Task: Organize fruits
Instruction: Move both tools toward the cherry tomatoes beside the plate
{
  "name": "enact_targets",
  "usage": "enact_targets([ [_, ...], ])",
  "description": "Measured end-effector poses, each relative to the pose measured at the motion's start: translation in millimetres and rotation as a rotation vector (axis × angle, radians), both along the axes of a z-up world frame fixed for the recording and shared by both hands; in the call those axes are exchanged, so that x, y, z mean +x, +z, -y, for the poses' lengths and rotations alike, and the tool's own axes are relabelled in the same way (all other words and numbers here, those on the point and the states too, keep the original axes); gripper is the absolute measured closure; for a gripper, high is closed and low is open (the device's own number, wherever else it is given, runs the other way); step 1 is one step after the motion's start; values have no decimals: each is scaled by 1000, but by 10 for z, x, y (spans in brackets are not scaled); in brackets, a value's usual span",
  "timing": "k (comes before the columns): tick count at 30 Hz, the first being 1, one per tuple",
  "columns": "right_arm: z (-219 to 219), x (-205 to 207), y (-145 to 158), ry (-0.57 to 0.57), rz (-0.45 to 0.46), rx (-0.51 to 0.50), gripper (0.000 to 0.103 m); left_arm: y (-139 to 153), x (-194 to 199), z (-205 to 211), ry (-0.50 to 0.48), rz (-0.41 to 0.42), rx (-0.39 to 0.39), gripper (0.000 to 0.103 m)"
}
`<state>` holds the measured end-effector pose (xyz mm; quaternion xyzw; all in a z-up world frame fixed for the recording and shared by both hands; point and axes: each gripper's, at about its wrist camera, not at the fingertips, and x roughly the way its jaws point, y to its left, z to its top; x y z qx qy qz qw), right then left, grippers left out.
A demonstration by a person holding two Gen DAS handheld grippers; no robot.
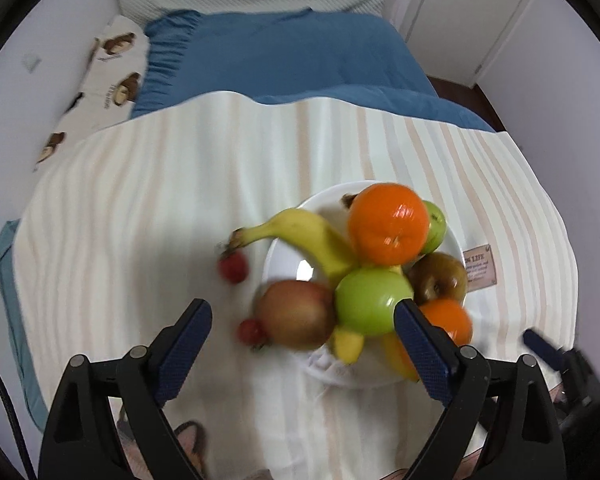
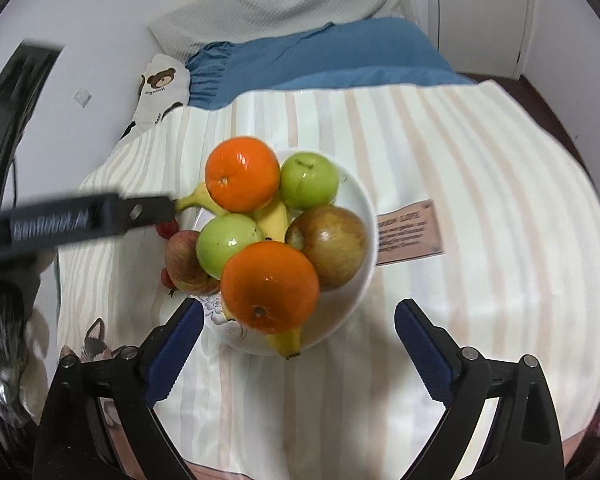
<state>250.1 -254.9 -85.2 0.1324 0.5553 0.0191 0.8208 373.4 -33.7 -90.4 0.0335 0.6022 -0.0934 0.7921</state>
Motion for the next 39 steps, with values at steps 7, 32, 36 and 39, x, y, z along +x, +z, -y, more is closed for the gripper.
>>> enact_targets([
  [7,-15,-273,381,16,64,-78,4,299,-577,-207,45,97,26,10],
  [32,-42,-975,1365,121,127,59,4,1107,-1663,-443,241,247,24,10],
  [36,-81,-582,1304,215,81,92,4,833,-1533,-581,297,209,95,10],
  [39,-205,-244,1244,286,45,110,26,595,-1422,-649,318,171,113,10],
])
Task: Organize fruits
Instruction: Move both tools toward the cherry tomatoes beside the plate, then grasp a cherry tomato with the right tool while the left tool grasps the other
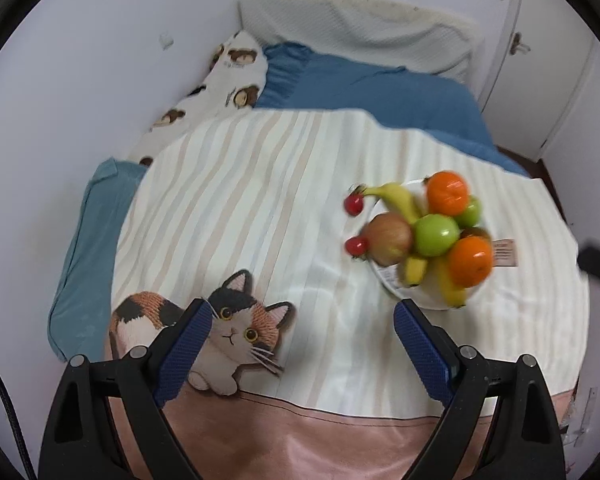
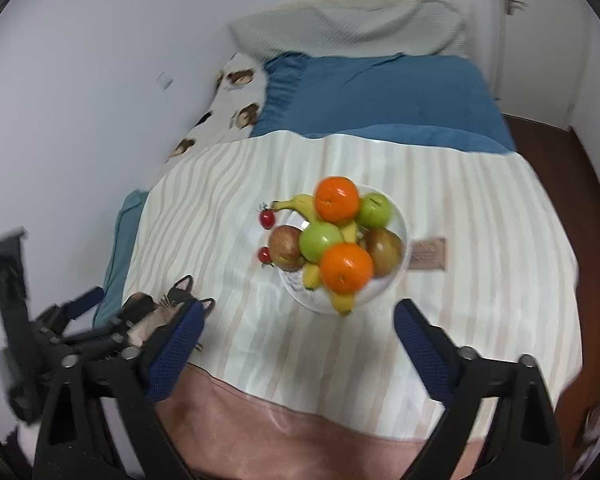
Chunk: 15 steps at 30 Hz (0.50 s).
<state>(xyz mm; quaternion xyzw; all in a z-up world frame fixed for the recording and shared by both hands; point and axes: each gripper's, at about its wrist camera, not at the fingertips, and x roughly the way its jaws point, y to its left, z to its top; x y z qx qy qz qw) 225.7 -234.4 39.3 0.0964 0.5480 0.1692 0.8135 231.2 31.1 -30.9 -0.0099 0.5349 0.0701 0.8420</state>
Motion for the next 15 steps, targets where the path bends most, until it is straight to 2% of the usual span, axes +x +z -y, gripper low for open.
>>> enact_targets([
  [1,-74,149,-26,31,-14,3,36,-56,24,-12,5,-8,-3,10],
  [3,-206,368,-62,75,-32,26,38,-198,125,-45,12,-26,-32,10],
  [6,-462,754,-235,134,-109,79,39,-399,293,-147,44,-64,-70,10],
  [11,-934,1347,-810,156,-263,139,39,-678,521,-388,130,-101,-46,10],
  [15,-1243,1660,-1301,151,-335,106,39,-832,641,-523,165,-124,-14,10],
])
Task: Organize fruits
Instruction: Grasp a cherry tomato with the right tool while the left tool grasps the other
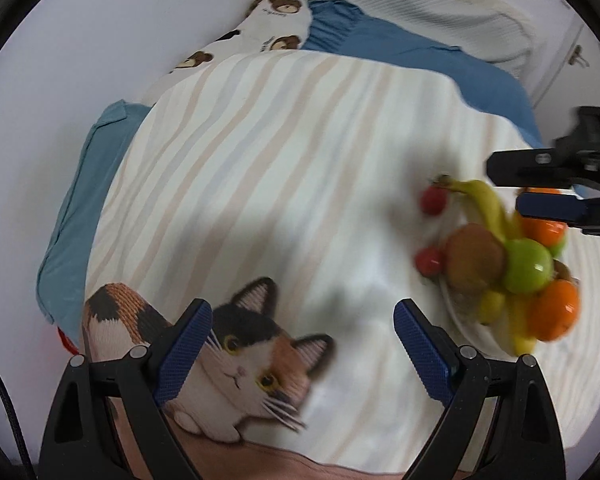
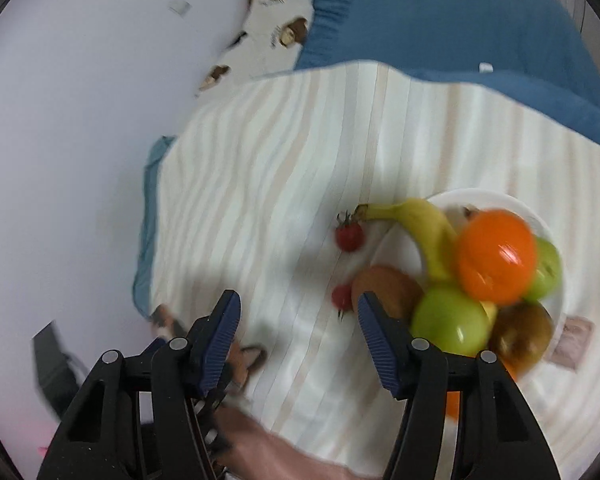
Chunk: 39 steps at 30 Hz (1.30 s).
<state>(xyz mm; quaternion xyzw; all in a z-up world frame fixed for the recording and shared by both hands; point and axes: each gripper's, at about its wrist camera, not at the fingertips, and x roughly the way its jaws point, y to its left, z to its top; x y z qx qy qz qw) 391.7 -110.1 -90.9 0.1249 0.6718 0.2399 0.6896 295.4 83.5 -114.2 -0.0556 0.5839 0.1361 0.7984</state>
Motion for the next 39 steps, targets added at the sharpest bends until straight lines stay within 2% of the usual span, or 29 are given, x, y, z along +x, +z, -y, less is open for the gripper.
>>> enact_targets([
  [5,-229,224,-415,22,-25,-66,50,-163,139,-118,20,-27,24,10],
  [10,-356,345,-663,37,-36,-128,59,-257,258,-150,14,-42,28,10],
  [12,-400,377,-717,51,-12,-173,61,-276,266,-133,6,-46,36,10],
  [16,-475,379,-791,95,19,-251,78,-335,297,-116,-7,-64,33,10],
  [22,-570,296,-703,127,82,-286,79,-328,339,-51,-30,-65,35,10],
  [25,-513,210,-506,97,114,-233,79,-263,339,-27,-34,-55,31,10],
  [29,-273,71,-91,44,165,-145,79,-231,330,-8,-49,-48,7,10],
  [31,-124,-32,102,20,196,-123,79,-233,378,30,-88,-45,-37,10],
  [33,83,-167,253,-3,213,-110,79,-250,436,148,-174,-45,-95,10],
  [35,313,-314,360,-32,219,-109,79,-287,498,287,-272,-50,-97,10],
  [39,678,-582,354,-80,198,-126,79,-388,617,595,-528,-51,-64,12],
])
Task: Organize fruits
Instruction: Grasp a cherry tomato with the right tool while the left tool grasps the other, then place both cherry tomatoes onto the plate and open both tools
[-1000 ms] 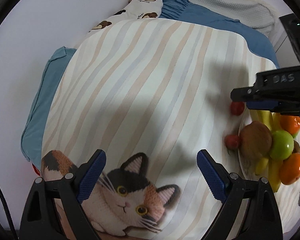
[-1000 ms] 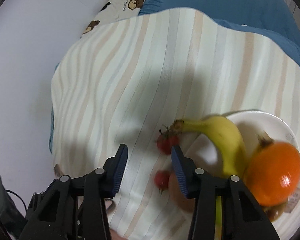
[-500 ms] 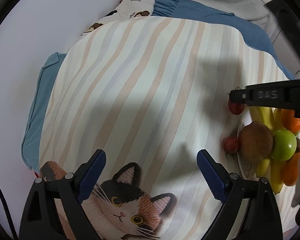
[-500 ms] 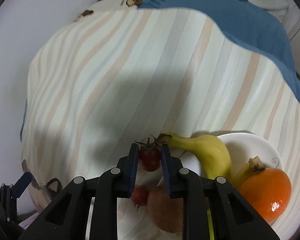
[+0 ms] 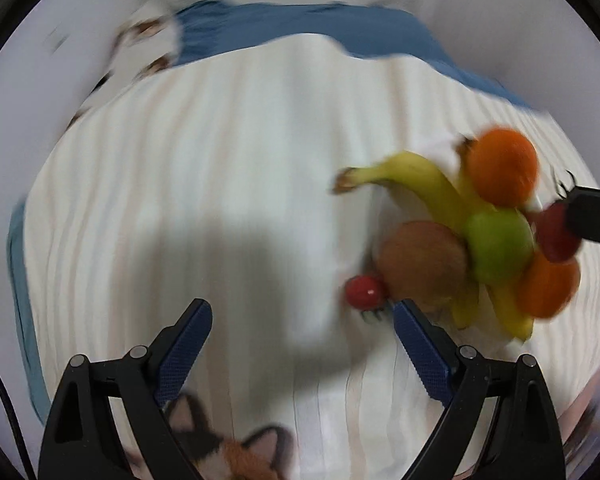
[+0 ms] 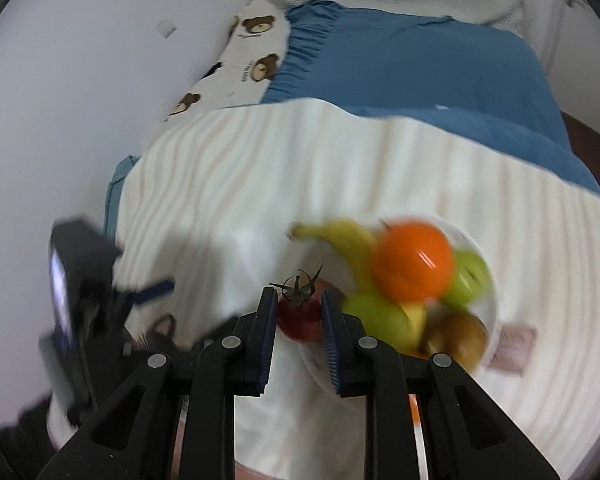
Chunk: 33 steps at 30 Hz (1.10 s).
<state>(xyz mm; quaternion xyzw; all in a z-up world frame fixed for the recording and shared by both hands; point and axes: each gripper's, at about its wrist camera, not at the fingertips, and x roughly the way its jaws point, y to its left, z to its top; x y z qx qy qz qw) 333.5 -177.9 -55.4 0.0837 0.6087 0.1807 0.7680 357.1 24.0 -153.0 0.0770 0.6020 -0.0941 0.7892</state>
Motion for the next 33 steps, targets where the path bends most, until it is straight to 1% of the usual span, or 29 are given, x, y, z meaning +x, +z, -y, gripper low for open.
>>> enact_targets([
  [2,174,-159,-63,-31,-6,6,79,-43,2,141,-129,8,39,12],
  [3,267,-236,-85,-45,-15,8,79,-74,-19,245,-227,22,84,12],
  [6,445,-422,-152,-84,-32,13,79,-192,-27,391,-383,19,164,12],
  [9,527,-553,-242,-109,-45,19,79,-333,11,506,-463,-15,189,12],
  [11,560,-599,-302,-121,-53,26,79,-458,46,561,-499,-42,209,12],
  [13,593,-654,-313,-130,-55,27,79,-549,66,621,-523,-51,216,14],
  [15,607,-690,-324,-136,-57,23,79,-574,95,644,-531,-63,192,18],
  [16,619,-708,-320,-139,-57,21,79,-585,104,644,-538,-74,184,22],
  [17,635,-722,-318,-142,-58,21,79,-586,105,637,-542,-79,174,30],
  [18,648,-742,-310,-146,-58,20,79,-573,102,619,-545,-84,156,43],
  [19,658,-756,-309,-150,-57,19,79,-561,121,622,-542,-86,152,52],
  [20,657,-749,-323,-151,-58,19,79,-561,127,604,-533,-84,163,68],
  [21,652,-751,-334,-153,-60,20,79,-567,144,582,-518,-85,176,70],
  [24,613,-727,-385,-157,-63,27,79,-518,173,501,-474,-77,139,70],
  [28,534,-733,-341,-146,-51,36,79,-455,132,406,-424,-61,119,70],
  [32,476,-752,-267,-131,-29,37,79,-320,8,203,-336,-55,63,70],
  [33,472,-755,-253,-130,-25,39,79,-273,-11,145,-302,-60,41,70],
])
